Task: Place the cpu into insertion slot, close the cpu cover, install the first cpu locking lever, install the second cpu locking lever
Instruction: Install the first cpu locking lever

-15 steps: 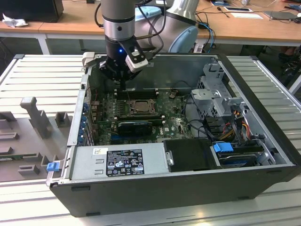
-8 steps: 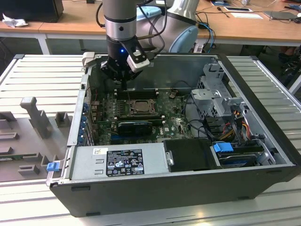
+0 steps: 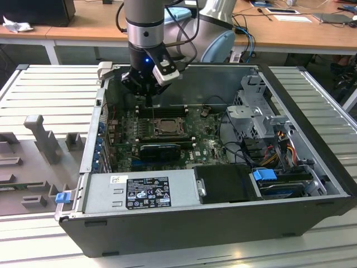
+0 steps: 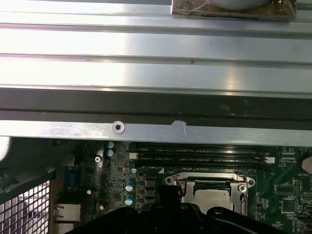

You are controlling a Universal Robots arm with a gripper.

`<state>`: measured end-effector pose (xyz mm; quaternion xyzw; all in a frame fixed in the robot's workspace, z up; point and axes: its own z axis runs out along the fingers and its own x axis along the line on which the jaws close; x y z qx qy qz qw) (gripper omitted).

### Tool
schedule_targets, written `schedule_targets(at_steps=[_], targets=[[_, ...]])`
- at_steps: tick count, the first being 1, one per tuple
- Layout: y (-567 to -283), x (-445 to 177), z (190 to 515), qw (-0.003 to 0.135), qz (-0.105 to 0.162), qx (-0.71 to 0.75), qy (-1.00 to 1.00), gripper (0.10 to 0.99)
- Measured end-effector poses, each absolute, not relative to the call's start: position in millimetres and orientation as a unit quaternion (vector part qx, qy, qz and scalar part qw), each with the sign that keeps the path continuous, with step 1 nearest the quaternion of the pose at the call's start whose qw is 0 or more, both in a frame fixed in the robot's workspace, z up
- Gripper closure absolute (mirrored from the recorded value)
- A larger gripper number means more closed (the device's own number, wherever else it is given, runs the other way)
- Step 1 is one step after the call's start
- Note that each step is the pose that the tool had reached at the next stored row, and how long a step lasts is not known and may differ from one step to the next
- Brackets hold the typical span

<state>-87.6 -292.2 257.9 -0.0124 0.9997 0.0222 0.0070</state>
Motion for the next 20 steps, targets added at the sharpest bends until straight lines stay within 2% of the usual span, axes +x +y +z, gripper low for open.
schedule_targets(at_steps=[20], targets=[[-292.3,-67.3,257.2,0.007,0.022,-0.012,1.0,0.98]])
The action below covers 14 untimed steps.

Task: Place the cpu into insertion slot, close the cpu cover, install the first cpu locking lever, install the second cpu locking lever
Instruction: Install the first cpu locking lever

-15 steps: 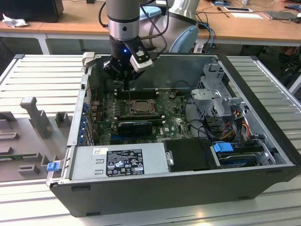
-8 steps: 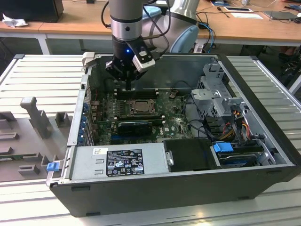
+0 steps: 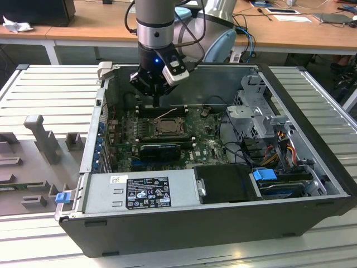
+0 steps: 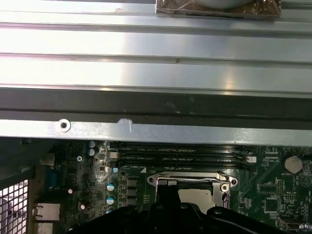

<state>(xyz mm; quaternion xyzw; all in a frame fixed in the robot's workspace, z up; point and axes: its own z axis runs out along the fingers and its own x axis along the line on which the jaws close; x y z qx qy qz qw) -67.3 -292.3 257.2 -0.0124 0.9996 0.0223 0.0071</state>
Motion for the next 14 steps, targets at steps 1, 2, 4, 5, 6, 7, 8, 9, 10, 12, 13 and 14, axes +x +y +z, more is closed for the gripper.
schedule_targets(at_steps=[1,2,4,5,6,7,8,9,10,12,13,14], targets=[[-292.3,-66.9,257.1,0.007,0.023,-0.012,1.0,0.98],[-292.4,-66.9,256.8,0.007,0.029,-0.012,0.999,0.98],[-294.8,-66.9,255.6,0.007,0.043,-0.012,0.999,0.98],[-296.5,-66.9,254.8,0.007,0.045,-0.012,0.999,0.98],[-299.7,-66.5,252.7,0.007,0.047,-0.012,0.999,0.98],[-300.4,-65.2,250.2,0.007,0.049,-0.012,0.999,0.98],[-300.6,-64.1,248.8,0.007,0.05,-0.012,0.999,0.98],[-300.6,-62.6,247.7,0.007,0.054,-0.012,0.998,0.98],[-300.6,-61.6,247.5,0.007,0.061,-0.012,0.998,0.98],[-300.5,-60.0,244.5,0.008,0.066,-0.012,0.998,0.98],[-300.6,-59.6,243.0,0.007,0.066,-0.012,0.998,0.98],[-300.6,-57.9,239.9,0.007,0.066,-0.012,0.998,0.98]])
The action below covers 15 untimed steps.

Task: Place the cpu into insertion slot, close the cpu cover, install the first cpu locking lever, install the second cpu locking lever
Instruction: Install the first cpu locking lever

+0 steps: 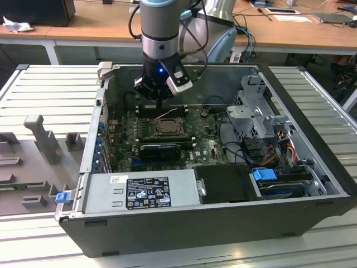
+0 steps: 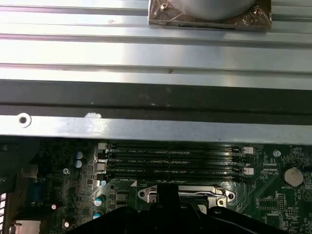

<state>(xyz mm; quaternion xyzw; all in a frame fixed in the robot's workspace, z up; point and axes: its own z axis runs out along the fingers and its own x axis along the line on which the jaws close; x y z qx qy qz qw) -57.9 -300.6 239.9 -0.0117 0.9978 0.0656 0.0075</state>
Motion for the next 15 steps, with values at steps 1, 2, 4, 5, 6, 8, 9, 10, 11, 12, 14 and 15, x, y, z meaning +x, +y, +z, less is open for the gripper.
schedule_targets(at_steps=[1,2,4,5,6,8,9,10,11,12,14,15], targets=[[-300.6,-56.1,237.9,0.007,0.065,-0.012,0.998,0.98],[-300.6,-55.0,236.6,0.007,0.065,-0.012,0.998,0.98],[-300.6,-52.3,233.9,0.007,0.065,-0.012,0.998,0.98],[-300.6,-52.4,233.8,0.007,0.065,-0.012,0.998,0.98],[-300.6,-52.4,233.7,0.007,0.065,-0.012,0.998,0.98],[-300.6,-50.5,232.4,0.007,0.065,-0.012,0.998,0.98],[-300.6,-48.7,231.7,0.007,0.065,-0.012,0.998,0.98],[-300.6,-46.7,231.1,0.007,0.065,-0.012,0.998,0.98],[-300.6,-45.7,230.8,0.007,0.065,-0.012,0.998,0.98],[-300.6,-44.6,230.6,0.007,0.065,-0.012,0.998,0.98],[-300.6,-40.7,229.8,0.007,0.065,-0.012,0.998,0.98],[-300.6,-39.6,229.5,0.007,0.065,-0.012,0.998,0.98]])
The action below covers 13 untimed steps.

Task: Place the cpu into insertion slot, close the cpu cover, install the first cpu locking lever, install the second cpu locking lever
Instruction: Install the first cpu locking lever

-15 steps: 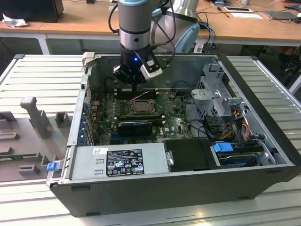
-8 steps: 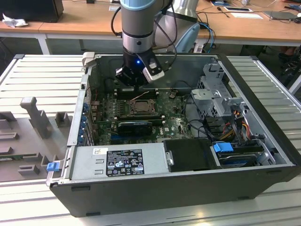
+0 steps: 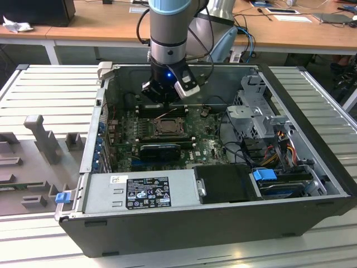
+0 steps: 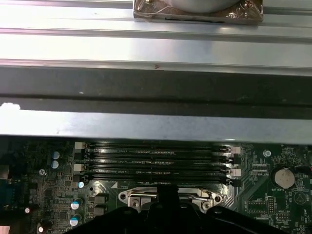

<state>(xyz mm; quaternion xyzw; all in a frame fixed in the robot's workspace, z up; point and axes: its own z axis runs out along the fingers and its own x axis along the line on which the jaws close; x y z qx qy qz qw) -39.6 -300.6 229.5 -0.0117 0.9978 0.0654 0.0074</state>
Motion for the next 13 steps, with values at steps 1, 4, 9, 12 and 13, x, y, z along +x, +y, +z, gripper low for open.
schedule_targets(at_steps=[1,4,9,12,13], targets=[[-300.6,-38.9,229.2,0.007,0.065,-0.012,0.998,0.98],[-300.5,-37.4,227.7,0.007,0.065,-0.012,0.998,0.98],[-296.0,-36.2,226.5,0.007,0.065,-0.012,0.998,0.98],[-293.4,-35.1,226.4,0.007,0.065,-0.012,0.998,0.98],[-293.1,-34.7,226.3,0.007,0.065,-0.012,0.998,0.98]])
